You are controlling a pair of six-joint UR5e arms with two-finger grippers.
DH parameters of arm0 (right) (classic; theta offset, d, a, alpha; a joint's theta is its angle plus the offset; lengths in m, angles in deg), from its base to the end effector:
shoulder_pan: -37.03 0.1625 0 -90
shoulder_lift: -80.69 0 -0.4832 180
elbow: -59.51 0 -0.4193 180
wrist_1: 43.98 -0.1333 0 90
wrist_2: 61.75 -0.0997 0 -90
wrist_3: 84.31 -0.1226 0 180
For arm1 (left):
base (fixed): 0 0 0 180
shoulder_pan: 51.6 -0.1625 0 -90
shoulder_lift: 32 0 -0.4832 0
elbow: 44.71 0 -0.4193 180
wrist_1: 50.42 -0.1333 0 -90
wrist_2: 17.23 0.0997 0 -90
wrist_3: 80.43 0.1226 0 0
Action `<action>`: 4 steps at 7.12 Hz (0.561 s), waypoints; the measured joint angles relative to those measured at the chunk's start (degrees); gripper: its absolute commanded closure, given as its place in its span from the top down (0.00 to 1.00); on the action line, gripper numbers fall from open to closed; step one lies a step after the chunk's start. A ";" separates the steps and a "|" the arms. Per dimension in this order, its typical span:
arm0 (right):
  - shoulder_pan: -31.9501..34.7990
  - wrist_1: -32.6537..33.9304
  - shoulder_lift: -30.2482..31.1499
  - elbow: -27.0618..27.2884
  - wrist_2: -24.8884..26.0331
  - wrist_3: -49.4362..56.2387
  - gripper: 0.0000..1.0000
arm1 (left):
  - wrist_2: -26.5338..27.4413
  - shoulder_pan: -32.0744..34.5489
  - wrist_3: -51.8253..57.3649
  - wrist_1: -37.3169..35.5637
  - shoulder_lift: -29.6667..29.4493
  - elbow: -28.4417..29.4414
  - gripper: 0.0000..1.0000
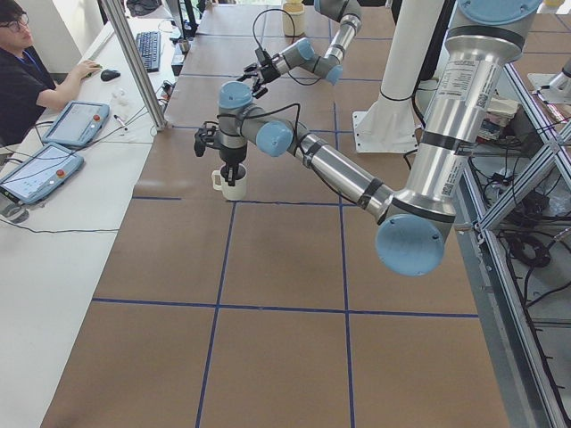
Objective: Left arm hands cup to right arm to dump lemon
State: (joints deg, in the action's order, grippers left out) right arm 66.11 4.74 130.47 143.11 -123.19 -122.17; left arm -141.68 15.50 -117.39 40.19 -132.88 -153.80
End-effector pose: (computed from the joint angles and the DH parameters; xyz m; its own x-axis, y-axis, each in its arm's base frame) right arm -0.5972 -0.5517 0.2294 0.7937 -0.3520 0.4960 -0.3324 0.4320 0.8384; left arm 0.1713 -0.5700 0.4639 0.7189 -0.0086 -0.6950 0.1217 0.9860 0.1137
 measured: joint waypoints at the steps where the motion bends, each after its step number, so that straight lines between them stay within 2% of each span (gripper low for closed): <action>1: 4.48 6.35 -0.04 0.53 -8.28 -2.22 1.00 | -0.35 0.79 1.87 2.38 4.16 -0.41 0.00; 4: 17.12 25.19 0.28 5.28 -33.98 -4.73 1.00 | -0.51 1.15 1.64 13.58 14.37 0.50 0.04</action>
State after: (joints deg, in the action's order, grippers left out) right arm 83.23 29.93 130.75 148.39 -157.17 -126.90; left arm -142.18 16.65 -115.75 53.76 -118.51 -153.30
